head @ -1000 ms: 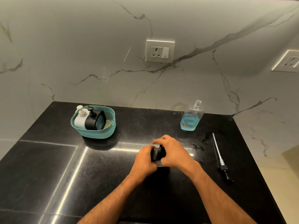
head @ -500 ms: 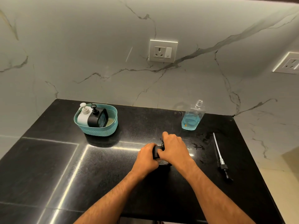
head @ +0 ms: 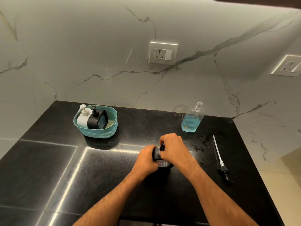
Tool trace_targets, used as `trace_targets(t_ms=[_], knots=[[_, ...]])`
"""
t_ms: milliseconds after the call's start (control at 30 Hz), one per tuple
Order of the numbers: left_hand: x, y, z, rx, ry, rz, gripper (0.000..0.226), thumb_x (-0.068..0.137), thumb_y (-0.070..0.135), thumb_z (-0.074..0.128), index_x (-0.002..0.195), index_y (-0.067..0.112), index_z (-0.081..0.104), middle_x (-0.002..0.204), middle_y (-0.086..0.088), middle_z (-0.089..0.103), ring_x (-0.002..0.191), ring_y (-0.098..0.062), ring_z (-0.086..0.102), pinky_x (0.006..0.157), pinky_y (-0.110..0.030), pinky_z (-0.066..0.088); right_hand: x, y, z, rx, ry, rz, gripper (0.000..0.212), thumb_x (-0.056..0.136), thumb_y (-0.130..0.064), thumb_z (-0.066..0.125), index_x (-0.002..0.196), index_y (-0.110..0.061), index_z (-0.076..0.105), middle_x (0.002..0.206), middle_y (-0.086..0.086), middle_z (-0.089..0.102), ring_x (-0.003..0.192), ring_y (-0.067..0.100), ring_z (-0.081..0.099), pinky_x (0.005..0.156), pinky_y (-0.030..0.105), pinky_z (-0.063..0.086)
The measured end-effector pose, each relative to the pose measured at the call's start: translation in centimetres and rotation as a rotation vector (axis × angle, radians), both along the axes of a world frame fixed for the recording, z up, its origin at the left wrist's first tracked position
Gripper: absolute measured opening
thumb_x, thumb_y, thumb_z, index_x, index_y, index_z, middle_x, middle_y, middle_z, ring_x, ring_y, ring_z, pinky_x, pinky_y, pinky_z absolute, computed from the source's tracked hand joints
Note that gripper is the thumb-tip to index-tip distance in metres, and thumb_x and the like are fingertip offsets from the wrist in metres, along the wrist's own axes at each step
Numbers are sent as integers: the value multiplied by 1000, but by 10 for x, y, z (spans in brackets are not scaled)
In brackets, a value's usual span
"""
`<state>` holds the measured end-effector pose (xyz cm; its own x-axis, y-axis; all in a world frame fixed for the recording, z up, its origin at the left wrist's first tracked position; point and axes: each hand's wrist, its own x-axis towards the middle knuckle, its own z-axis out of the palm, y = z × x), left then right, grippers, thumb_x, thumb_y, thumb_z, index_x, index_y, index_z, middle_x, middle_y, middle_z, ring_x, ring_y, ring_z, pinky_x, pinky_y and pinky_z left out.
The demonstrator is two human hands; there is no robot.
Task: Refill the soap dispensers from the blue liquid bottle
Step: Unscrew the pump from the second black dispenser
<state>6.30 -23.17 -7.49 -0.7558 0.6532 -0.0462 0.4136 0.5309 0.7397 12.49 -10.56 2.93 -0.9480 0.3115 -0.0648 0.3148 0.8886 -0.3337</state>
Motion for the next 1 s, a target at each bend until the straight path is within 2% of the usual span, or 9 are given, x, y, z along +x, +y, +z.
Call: trace_targets(t_ms=[133,267,367,500,700,800,900,1000], knots=[[0,-1,-3,11,18,-6,40,75,13,78,111,22,62,104,7,64,92,-9,60,76,-21,48,6,7,18,-27,57,-15,23,71,-17,73,94,-19,73,87,-2,69,81,18,65,72,33,59],[-2,-2,-5,0,32,-8,44,76,13,78,116,21,62,109,6,64,96,-11,60,84,-29,54,13,14,30,-43,86,-29,27,71,-12,74,96,-21,74,89,-3,71,84,15,67,75,31,60],[-3,-2,-7,-4,31,-14,45,76,14,79,117,21,62,110,5,64,98,-12,61,86,-31,55,18,16,35,-44,107,-51,27,70,-12,76,95,-22,74,87,-5,70,81,12,66,72,26,59],[-4,-2,-8,4,34,-20,45,75,17,79,116,23,62,109,8,64,97,-10,61,85,-28,55,25,19,37,-40,110,-92,26,69,-13,77,92,-24,72,83,-9,65,77,8,61,61,11,42],[-3,-6,-11,24,46,-10,47,75,23,80,117,25,61,108,11,63,97,-6,60,84,-20,52,45,33,36,-64,125,-149,31,70,-18,83,96,-29,72,84,-14,65,79,5,63,66,13,47],[-1,-8,-13,48,60,5,46,75,23,81,116,24,61,107,11,61,97,-6,59,81,-12,44,58,46,36,-98,155,-185,34,72,-21,85,102,-32,73,86,-15,65,81,4,64,71,12,48],[5,-9,-15,70,91,38,43,76,25,82,113,23,60,107,11,60,97,-7,57,80,-14,43,69,59,30,-133,200,-256,35,74,-22,87,105,-32,75,90,-15,66,82,2,64,74,13,48],[13,-9,-17,101,103,76,45,77,26,82,114,24,58,109,11,56,98,-7,56,82,-13,43,76,66,11,-119,263,-343,27,73,-23,90,96,-28,77,82,-18,63,73,-3,62,66,6,42]])
